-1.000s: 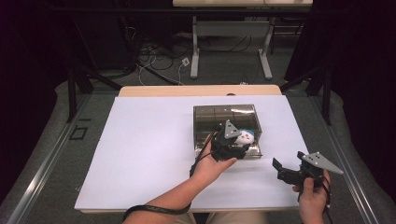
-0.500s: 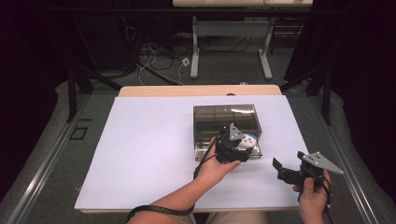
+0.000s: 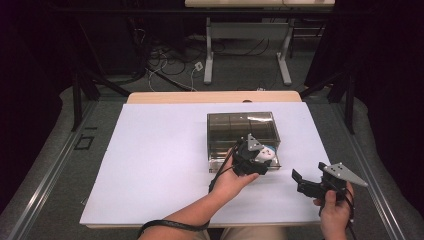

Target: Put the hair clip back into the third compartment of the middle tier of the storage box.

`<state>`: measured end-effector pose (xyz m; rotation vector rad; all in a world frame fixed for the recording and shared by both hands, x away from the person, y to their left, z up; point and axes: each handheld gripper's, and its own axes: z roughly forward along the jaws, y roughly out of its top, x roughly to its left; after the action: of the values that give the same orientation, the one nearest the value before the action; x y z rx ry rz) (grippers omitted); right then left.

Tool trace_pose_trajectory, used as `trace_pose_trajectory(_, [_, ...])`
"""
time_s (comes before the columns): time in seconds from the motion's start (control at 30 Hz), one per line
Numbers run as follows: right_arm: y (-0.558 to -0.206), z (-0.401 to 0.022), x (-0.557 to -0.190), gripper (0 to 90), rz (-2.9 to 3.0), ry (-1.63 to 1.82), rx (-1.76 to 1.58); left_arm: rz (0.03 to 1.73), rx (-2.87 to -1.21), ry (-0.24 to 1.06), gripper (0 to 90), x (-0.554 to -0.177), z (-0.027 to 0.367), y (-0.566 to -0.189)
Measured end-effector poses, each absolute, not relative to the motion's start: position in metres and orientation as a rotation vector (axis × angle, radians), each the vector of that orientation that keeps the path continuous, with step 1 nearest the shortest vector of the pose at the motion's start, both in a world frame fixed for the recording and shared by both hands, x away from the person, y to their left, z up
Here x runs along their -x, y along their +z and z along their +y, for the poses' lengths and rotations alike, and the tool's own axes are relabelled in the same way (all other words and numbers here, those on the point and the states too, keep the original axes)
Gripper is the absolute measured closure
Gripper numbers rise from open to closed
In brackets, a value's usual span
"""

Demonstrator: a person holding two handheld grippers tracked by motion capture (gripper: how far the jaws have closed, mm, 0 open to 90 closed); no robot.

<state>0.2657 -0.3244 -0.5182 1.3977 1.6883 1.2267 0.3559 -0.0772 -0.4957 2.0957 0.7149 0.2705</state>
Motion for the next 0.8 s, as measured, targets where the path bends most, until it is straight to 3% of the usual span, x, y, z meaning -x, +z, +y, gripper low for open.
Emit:
trace_pose_trajectory(0.57, [-0.5183, -0.3243, -0.266, 0.6, 1.691, 1.227, -1.392, 0.715, -2.117, 0.254, 35.7, -0.3572, -0.0812, -0.4974])
trace_pose_trajectory(0.8, [-0.5183, -0.3241, -0.266, 0.6, 1.692, 1.227, -1.392, 0.723, -2.118, 0.243, 29.7, -0.3578, -0.0821, -0.498])
